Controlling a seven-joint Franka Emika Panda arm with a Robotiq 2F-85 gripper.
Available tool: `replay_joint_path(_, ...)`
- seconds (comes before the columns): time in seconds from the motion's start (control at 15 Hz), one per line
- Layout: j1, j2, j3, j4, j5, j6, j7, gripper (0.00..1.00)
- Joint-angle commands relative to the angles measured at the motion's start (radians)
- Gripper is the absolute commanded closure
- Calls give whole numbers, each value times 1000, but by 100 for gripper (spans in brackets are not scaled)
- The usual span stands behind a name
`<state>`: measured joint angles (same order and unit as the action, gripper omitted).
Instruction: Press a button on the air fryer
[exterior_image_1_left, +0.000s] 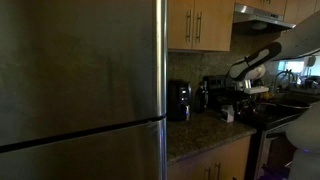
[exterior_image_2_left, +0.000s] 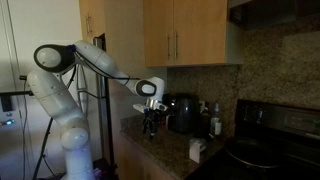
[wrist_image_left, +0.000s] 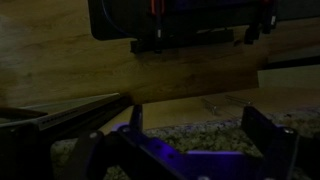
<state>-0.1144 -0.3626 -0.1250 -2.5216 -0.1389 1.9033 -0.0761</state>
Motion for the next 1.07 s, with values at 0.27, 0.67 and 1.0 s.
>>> replay_joint_path(0.27,45,137,42,9,126,139,154,0)
replay_joint_path(0.67,292,365,85,85,705,408,237,0)
replay_joint_path(1.0,217,297,126,38,613,369,215,0)
